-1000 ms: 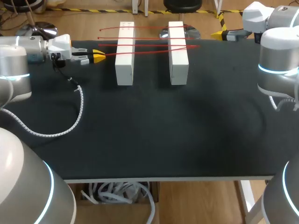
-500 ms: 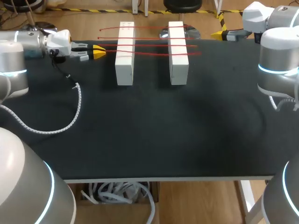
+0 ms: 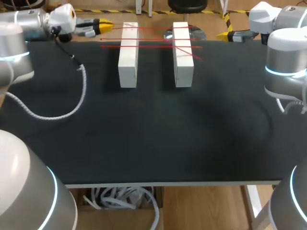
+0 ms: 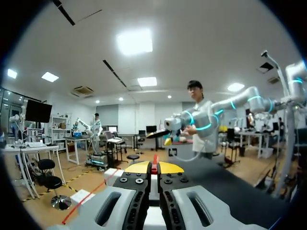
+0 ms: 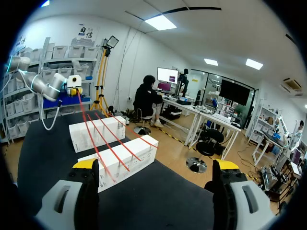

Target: Grab the tape and strap the tape.

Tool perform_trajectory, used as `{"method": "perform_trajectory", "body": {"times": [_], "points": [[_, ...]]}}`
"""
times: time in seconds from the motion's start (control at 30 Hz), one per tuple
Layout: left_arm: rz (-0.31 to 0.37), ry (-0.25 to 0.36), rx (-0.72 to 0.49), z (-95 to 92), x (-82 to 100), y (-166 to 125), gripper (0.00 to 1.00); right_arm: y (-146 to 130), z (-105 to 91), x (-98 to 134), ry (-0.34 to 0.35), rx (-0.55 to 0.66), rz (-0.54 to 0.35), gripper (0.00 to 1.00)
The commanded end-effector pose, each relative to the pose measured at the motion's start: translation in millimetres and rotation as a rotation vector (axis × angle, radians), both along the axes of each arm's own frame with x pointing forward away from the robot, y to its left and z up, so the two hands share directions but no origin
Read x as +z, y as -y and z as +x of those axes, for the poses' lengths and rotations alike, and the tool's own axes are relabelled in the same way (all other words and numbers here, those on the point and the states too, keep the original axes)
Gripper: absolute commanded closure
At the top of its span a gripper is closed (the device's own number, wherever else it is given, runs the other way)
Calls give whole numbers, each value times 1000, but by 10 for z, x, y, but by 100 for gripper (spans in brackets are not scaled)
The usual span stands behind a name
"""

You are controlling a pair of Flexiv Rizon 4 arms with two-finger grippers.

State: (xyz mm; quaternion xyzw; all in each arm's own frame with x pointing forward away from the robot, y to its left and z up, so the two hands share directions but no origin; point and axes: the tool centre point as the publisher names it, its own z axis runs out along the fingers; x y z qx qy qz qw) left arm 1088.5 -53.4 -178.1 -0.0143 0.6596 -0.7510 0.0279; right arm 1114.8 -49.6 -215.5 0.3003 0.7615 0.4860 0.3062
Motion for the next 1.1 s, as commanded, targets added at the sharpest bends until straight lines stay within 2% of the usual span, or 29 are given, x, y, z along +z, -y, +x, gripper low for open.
{"method": "perform_trajectory", "body": {"times": [0.03, 0.1, 0.3, 0.37, 0.6, 0.77, 1.1], "points": [[-13, 16, 27, 3, 198, 40, 100, 2, -4, -2, 1, 1, 1, 0], [-28, 38, 12, 51, 245, 24, 100, 2, -4, -2, 1, 1, 1, 0], [-152, 45, -68, 197, 458, -5, 100, 2, -4, -2, 1, 1, 1, 0], [-167, 53, -82, 219, 501, -2, 100, 2, -4, -2, 1, 1, 1, 0], [-203, 62, -61, 309, 625, 46, 100, 2, -4, -2, 1, 1, 1, 0], [-249, 78, -46, 290, 721, 109, 100, 2, -4, -2, 1, 1, 1, 0], [-236, 99, -26, 223, 682, 126, 100, 2, -4, -2, 1, 1, 1, 0]]}}
